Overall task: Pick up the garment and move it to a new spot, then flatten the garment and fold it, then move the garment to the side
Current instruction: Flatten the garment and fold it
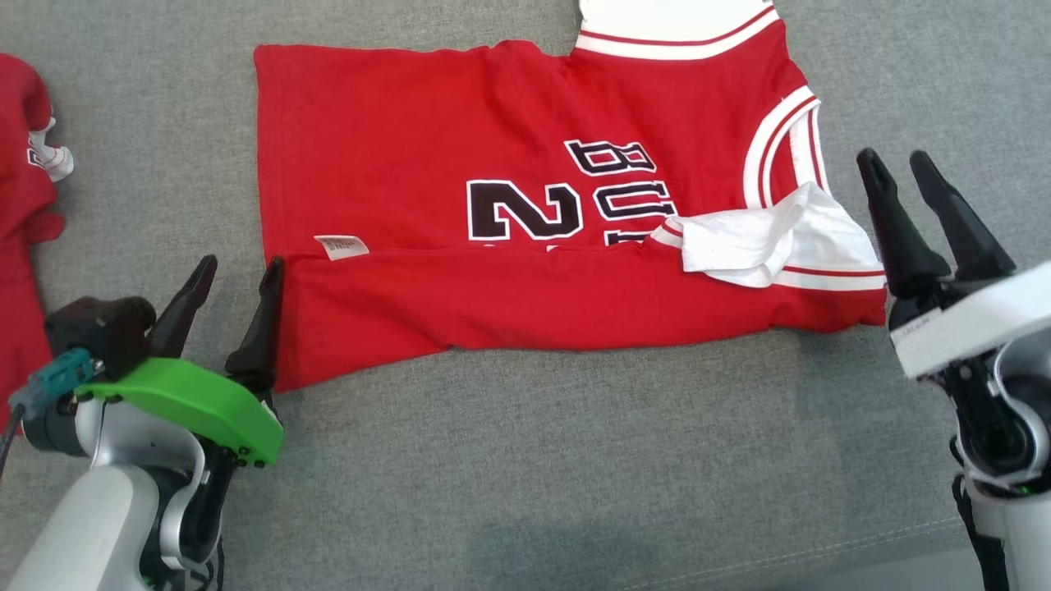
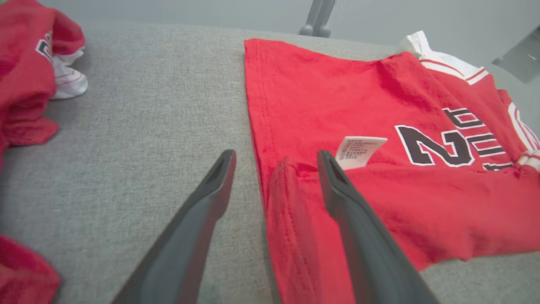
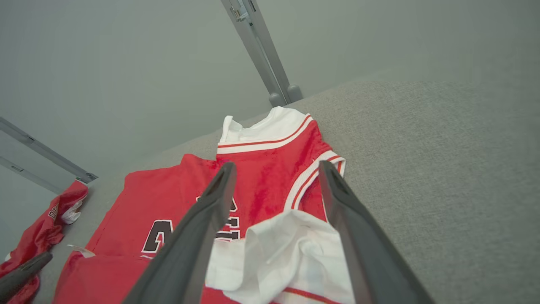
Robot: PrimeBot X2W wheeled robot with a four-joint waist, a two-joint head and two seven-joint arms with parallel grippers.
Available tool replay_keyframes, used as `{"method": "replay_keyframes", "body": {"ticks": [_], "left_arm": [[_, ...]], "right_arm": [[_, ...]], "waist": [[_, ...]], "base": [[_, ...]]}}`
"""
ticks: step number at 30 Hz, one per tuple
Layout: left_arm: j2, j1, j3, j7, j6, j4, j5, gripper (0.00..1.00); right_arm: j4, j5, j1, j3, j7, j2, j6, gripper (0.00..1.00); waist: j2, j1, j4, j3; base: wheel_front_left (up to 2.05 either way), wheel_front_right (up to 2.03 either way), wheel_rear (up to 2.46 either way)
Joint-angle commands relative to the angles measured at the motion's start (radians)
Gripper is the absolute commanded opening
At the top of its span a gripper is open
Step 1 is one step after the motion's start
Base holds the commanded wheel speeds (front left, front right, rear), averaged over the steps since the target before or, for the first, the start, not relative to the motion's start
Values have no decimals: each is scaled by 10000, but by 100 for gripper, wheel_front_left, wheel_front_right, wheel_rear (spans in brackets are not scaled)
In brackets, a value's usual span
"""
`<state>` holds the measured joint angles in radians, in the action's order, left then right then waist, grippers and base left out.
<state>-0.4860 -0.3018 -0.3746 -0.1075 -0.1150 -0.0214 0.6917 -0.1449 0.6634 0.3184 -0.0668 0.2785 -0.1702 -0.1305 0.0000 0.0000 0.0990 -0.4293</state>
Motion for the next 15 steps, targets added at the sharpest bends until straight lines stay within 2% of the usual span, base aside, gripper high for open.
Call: {"method": "replay_keyframes", "body": {"ticks": [1, 7, 10, 15], "left_arm": [[116, 362, 178, 248, -121, -110, 191, 100], [389, 1623, 467, 706, -355, -836, 767, 100], [350, 2079, 337, 516, -412, -1078, 904, 100], [353, 2104, 276, 195, -532, -1027, 1008, 100]], "right_arm": [[-214, -255, -559, 23, -325, -130, -4, 100], [-543, -1529, -2261, 291, -1481, -722, -4, 100], [-204, -2132, -2617, 272, -2008, -902, -4, 100], [905, -2411, -2562, 350, -2513, -731, -2, 100]], "waist": [[0, 0, -16, 96], [0, 0, 39, 58], [0, 0, 77, -48], [0, 0, 50, -226]], "base": [[0, 0, 0], [0, 0, 0], [0, 0, 0], [0, 0, 0]]}}
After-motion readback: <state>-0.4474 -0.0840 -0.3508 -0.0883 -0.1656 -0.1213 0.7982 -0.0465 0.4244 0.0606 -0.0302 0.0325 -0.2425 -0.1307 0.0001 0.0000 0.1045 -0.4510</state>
